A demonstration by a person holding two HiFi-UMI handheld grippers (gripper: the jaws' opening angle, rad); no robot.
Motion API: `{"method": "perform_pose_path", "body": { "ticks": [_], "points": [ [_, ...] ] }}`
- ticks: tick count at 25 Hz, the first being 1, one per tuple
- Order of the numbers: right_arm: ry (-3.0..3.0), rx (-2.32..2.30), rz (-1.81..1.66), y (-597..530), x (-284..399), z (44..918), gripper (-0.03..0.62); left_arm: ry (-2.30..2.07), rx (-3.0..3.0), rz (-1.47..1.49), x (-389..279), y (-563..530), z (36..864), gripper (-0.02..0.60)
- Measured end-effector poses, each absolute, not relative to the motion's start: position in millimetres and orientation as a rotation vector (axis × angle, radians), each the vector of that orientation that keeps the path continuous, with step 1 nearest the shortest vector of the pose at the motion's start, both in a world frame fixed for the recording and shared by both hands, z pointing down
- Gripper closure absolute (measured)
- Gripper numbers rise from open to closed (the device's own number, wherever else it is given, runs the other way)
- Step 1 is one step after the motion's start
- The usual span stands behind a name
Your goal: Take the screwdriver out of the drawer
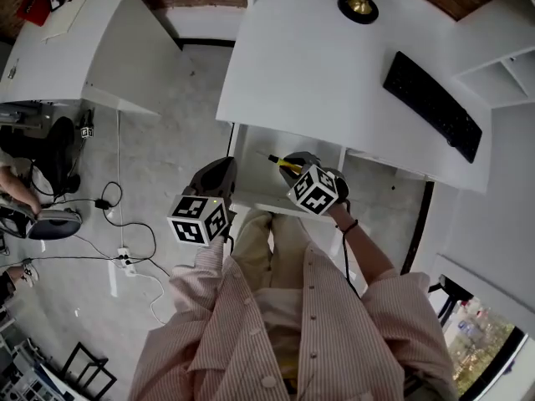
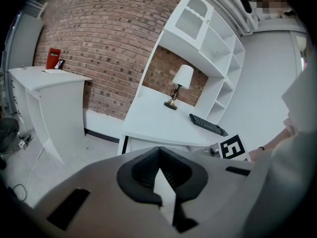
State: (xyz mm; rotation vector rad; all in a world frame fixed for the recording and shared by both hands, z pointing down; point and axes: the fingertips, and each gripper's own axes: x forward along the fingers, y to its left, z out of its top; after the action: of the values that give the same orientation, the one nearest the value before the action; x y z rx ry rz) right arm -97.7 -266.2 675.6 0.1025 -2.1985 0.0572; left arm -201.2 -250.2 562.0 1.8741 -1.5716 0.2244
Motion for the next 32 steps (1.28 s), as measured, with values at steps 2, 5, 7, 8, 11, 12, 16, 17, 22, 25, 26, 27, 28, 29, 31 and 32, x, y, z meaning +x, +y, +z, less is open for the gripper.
{"method": "perform_pose_path", "body": {
  "ticks": [2, 5, 7, 8, 11, 12, 16, 17, 22, 25, 26, 27, 28, 29, 31, 32],
  "points": [
    [-2.232, 0.130, 0.039, -268.1, -97.2, 659.4, 0.516, -1.582, 1.884, 0.209, -201.2, -249.3, 555.0, 0.583],
    [-2.284, 0.172, 0.010, -272.7, -96.9, 634.7, 0.516, -1.595, 1.914, 0.200, -199.7, -250.4, 544.1, 0.583],
    [-2.323, 0.199, -0.006, -275.3, -96.8, 618.0, 0.516, -1.602, 1.938, 0.196, -198.1, -251.4, 536.5, 0.583],
    [-2.344, 0.213, -0.009, -275.9, -96.7, 609.4, 0.516, -1.606, 1.949, 0.193, -197.4, -251.3, 532.6, 0.583],
    [-2.415, 0.262, -0.002, -277.1, -96.6, 581.4, 0.516, -1.618, 1.976, 0.180, -196.1, -250.1, 520.6, 0.583],
    [-2.438, 0.281, 0.005, -277.6, -96.4, 572.1, 0.516, -1.622, 1.984, 0.175, -196.0, -249.5, 516.6, 0.583],
    [-2.527, 0.370, 0.068, -280.4, -94.4, 539.3, 0.516, -1.638, 2.019, 0.152, -196.0, -248.2, 498.7, 0.583],
    [-2.548, 0.396, 0.093, -281.1, -93.4, 531.9, 0.516, -1.642, 2.029, 0.143, -196.0, -248.2, 493.8, 0.583],
    [-2.644, 0.511, 0.159, -290.3, -83.8, 502.4, 0.516, -1.659, 2.081, 0.094, -194.5, -251.0, 469.9, 0.583],
    [-2.719, 0.585, 0.212, -296.4, -78.4, 479.5, 0.516, -1.682, 2.112, 0.070, -195.6, -253.0, 454.7, 0.583],
    [-2.741, 0.608, 0.230, -298.3, -76.3, 471.9, 0.516, -1.690, 2.122, 0.062, -196.3, -253.6, 449.3, 0.583],
    [-2.760, 0.631, 0.243, -300.1, -74.2, 464.8, 0.516, -1.699, 2.130, 0.053, -197.1, -254.1, 444.1, 0.583],
    [-2.776, 0.652, 0.249, -301.8, -72.1, 458.3, 0.516, -1.707, 2.138, 0.044, -198.0, -254.6, 439.2, 0.583],
    [-2.791, 0.672, 0.253, -303.4, -69.9, 452.2, 0.516, -1.716, 2.145, 0.036, -198.9, -255.1, 434.8, 0.583],
    [-2.819, 0.713, 0.258, -306.5, -65.3, 440.4, 0.516, -1.731, 2.159, 0.020, -200.4, -256.0, 426.8, 0.583],
    [-2.832, 0.735, 0.263, -308.3, -62.8, 434.3, 0.516, -1.738, 2.166, 0.013, -200.9, -256.6, 422.7, 0.583]
  ]
}}
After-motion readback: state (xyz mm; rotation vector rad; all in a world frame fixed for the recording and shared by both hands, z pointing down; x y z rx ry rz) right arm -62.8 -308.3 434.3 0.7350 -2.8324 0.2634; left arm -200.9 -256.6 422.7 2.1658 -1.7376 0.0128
